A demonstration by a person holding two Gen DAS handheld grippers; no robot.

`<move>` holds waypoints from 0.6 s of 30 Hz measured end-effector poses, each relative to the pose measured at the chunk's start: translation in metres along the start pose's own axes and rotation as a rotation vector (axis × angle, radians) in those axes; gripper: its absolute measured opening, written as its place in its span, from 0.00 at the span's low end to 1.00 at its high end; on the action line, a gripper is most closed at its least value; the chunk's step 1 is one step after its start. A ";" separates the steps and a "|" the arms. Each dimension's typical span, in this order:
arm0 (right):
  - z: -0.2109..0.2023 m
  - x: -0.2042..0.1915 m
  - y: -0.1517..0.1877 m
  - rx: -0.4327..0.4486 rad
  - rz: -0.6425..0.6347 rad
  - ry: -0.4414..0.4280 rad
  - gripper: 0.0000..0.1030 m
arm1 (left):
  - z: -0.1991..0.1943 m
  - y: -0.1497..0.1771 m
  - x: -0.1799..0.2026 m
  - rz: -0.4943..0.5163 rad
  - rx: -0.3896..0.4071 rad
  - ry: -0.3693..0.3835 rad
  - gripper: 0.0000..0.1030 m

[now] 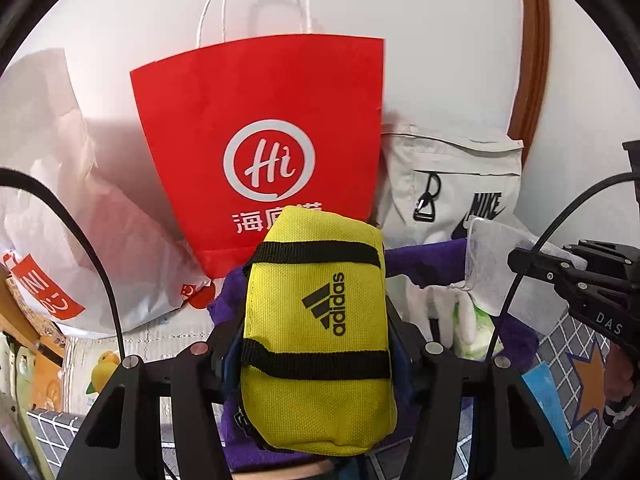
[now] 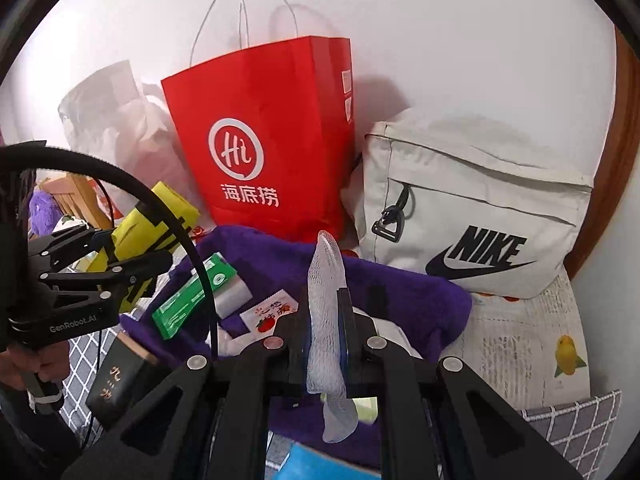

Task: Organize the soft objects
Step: 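Carry mesh bag and yellow pouch over the purple towel with both grippers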

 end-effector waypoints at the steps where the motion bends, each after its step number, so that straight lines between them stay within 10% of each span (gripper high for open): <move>1: 0.003 0.000 -0.001 -0.002 -0.002 -0.003 0.10 | 0.002 0.000 -0.001 -0.004 -0.004 0.006 0.55; 18: 0.052 0.016 -0.003 -0.062 -0.008 -0.018 0.10 | 0.043 0.014 -0.005 -0.019 -0.088 0.046 0.55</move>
Point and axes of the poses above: each gripper's, at about its wrist camera, not at the fingertips, and z roughly the way its jaws point, x to its right, y to its underside, the point moved 7 cm from there along z, roughly the way its jaws point, and after that the axes turned 15 degrees about z, right-handed, at the moved point
